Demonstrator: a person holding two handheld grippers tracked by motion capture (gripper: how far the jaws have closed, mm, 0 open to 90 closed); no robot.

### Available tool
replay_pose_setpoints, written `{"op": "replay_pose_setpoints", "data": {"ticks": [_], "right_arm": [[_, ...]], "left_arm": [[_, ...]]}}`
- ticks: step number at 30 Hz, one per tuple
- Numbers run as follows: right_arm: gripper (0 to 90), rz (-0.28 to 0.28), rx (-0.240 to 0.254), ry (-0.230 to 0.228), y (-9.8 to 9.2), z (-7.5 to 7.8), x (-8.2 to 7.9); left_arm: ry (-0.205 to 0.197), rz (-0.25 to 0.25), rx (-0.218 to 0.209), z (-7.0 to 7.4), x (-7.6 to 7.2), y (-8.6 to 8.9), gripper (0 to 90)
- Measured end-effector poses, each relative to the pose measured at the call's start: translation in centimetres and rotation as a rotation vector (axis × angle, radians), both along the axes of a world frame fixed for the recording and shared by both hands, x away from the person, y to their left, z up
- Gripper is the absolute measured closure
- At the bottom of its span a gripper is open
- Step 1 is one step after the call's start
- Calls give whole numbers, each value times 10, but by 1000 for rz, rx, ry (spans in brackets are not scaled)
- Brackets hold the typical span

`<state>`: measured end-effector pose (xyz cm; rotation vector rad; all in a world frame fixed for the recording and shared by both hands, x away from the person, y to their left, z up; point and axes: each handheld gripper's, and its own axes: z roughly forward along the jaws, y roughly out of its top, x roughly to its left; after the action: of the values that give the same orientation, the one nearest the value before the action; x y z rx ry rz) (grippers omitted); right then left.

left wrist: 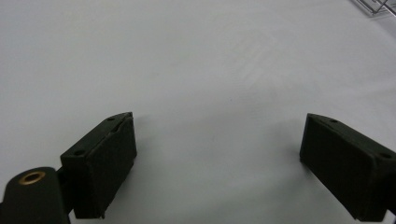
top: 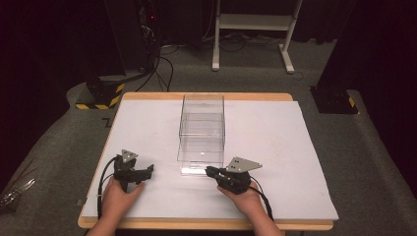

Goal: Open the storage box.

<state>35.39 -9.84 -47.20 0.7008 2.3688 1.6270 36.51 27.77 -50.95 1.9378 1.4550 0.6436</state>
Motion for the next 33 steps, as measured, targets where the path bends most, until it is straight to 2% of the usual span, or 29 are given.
{"op": "replay_pose_setpoints", "data": {"ticks": [10,20,24,26,33], "right_arm": [[834,37,-31,-1,-4,0,-19],[832,60,-22,2,-9,-3,-34],[794,48,-19,-11,-12,-3,-36],[757,31,6,1,-16,-1,-37],[762,-7,32,-32,-32,8,-39]], "left_arm": [[1,1,-1,0,0,0,112],[1,1,-1,0,0,0,112],[0,0,0,0,0,0,112],[1,1,-1,0,0,0,112],[0,1,-2,0,0,0,112]]}}
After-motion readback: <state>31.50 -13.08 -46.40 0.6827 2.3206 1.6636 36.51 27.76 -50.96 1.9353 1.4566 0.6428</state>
